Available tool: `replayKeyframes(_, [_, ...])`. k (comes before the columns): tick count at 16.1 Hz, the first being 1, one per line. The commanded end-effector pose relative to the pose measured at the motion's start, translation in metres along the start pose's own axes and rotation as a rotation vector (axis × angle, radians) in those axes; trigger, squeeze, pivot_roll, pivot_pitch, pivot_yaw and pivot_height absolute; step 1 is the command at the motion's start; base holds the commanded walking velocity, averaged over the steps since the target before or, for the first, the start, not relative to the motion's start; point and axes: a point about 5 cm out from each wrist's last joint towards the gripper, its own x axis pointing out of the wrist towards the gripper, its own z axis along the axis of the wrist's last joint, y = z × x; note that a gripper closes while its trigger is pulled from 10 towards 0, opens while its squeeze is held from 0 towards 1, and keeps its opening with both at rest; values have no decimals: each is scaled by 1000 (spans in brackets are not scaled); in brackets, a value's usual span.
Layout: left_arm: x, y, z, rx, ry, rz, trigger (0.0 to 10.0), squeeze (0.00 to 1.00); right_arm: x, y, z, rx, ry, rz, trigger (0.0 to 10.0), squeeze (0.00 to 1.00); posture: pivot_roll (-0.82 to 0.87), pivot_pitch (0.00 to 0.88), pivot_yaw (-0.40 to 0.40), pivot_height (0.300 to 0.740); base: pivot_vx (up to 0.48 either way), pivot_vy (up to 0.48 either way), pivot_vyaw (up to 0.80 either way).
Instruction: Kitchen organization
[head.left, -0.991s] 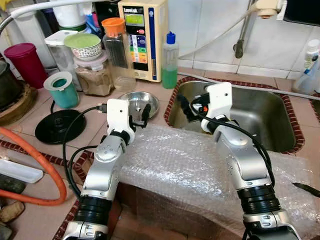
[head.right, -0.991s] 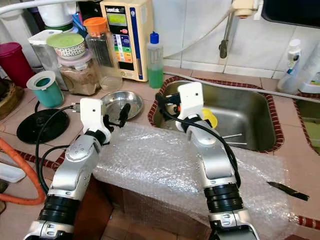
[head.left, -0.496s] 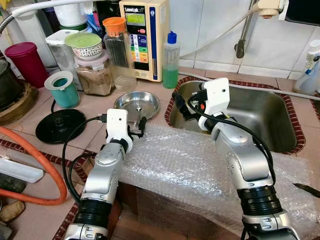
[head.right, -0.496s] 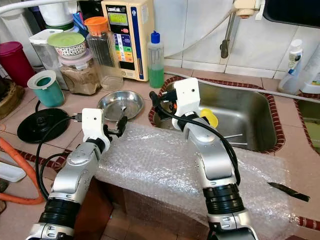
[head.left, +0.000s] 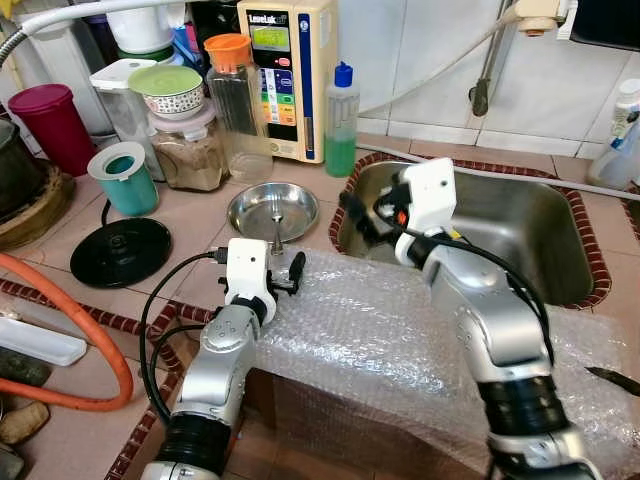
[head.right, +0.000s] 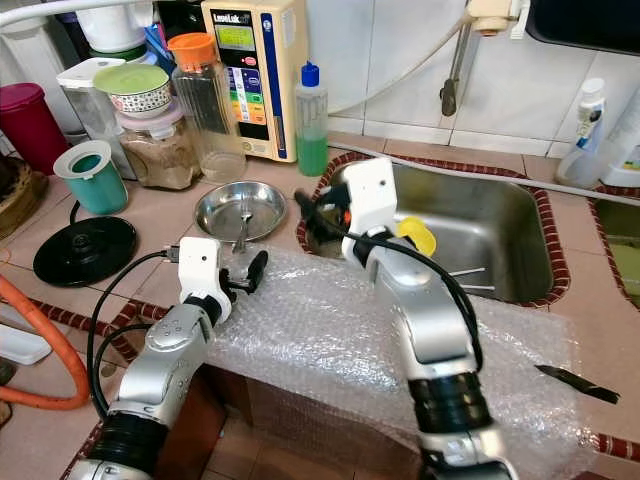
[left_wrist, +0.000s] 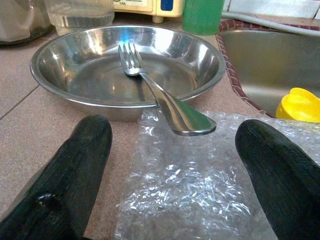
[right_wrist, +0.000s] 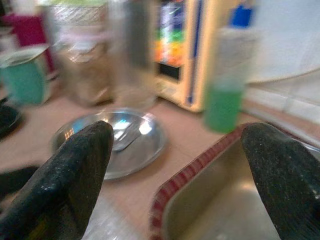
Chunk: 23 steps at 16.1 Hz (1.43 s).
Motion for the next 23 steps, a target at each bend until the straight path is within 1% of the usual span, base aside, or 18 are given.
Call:
replayKeyframes(1, [4,3,6,12,-21,1,10000,0,-4,11,-9,-31,70,83,10000,0,-45,0,64,740,0,0,0])
replayKeyframes(3, [9,5,10,16,-34,6,10000,0,-10,12,-21,2,128,104,10000,0,-45,0,65,740,0,0,0])
replayKeyframes(5, [13,2,12,18,-42,-3,10000,0,-17,11,-35,-11,188,104,10000,0,-49,0,64,740,0,0,0])
replayKeyframes(6, [15,0,12,15,-38,-7,9098,0,-19,11,-36,-12,194,106,10000,0,-53,0,66,740,0,0,0])
replayKeyframes(7, [15,0,11,13,-30,-8,4784,0,-20,10,-36,-12,195,106,10000,0,-56,0,69,740,0,0,0])
replayKeyframes(8, [15,0,9,8,-21,-6,2667,0,-21,10,-36,-11,197,106,10000,0,-56,0,69,740,0,0,0])
replayKeyframes(9, [15,-1,9,3,-18,-12,0,0,-21,10,-35,-11,200,106,10000,0,-62,0,73,740,0,0,0])
replayKeyframes(14, [18,2,7,1,-15,-10,0,0,-23,12,-34,-13,215,124,10000,0,-56,0,72,740,0,0,0])
replayKeyframes(18, [17,4,6,-4,-16,-4,0,0,-22,13,-35,-12,224,137,10000,0,-51,0,67,740,0,0,0])
replayKeyframes(21, [17,5,10,-5,-31,-2,0,0,-21,12,-34,-11,225,139,10000,0,-50,0,65,740,0,0,0])
replayKeyframes(23, [15,6,7,-7,-29,-3,0,0,-20,8,-41,1,242,123,10000,0,-49,0,63,740,0,0,0])
